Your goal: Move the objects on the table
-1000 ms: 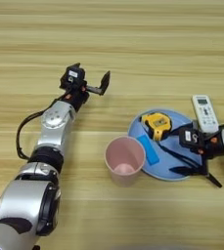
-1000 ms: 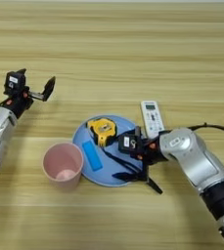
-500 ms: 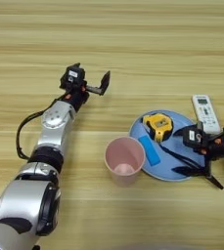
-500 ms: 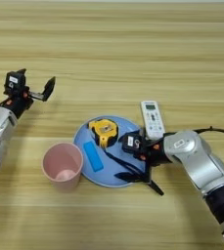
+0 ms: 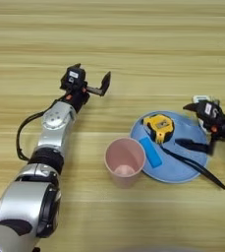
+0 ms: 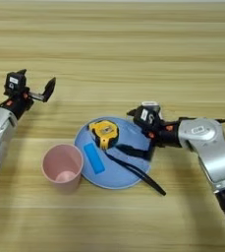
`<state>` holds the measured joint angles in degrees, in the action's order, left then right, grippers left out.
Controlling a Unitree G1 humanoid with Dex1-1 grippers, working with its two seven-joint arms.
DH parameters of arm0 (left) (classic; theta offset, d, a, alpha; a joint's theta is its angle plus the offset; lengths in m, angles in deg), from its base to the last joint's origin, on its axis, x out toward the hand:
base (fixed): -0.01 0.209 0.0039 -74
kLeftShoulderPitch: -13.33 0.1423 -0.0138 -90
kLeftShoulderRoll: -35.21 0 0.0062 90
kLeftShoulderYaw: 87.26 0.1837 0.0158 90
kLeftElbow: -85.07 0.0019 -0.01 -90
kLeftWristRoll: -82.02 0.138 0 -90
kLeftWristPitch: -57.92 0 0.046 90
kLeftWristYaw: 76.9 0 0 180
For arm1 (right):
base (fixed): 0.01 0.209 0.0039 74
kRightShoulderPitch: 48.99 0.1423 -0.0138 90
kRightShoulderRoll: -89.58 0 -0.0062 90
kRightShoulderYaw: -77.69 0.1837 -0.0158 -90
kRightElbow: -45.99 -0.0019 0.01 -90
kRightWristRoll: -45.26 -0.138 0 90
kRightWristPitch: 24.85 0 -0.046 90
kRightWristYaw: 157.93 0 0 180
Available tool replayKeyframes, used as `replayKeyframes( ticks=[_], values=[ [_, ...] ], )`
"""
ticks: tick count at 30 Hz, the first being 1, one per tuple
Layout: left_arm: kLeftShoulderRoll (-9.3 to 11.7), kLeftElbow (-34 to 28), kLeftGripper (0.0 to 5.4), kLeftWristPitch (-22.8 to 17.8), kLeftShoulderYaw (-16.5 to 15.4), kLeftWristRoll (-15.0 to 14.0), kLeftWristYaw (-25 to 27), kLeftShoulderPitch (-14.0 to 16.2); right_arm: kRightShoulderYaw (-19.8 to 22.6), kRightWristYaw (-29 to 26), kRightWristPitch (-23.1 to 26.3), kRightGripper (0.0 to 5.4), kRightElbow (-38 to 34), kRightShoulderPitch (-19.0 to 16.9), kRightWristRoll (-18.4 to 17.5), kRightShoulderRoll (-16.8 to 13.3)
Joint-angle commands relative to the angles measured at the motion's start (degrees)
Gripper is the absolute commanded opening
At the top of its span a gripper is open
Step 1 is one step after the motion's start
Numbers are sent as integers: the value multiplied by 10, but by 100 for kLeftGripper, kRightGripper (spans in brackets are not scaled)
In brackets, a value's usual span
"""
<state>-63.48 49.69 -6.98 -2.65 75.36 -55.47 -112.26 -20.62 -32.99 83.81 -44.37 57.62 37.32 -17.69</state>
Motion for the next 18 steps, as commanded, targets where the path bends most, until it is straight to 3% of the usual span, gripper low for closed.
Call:
replayKeyframes(
  ticks=[1, 8, 18],
  values=[
    [-1, -2, 536, 0, 3, 6, -2, -7, 38, 58, 68, 540, -4, 29, -38, 42],
    [-1, -1, 536, 0, 2, 6, -2, -8, 63, 129, 121, 540, 19, 28, -69, 95],
    [0, -2, 536, 0, 0, 4, -2, -8, 52, 140, 166, 540, 11, 6, -98, 119]
  ],
)
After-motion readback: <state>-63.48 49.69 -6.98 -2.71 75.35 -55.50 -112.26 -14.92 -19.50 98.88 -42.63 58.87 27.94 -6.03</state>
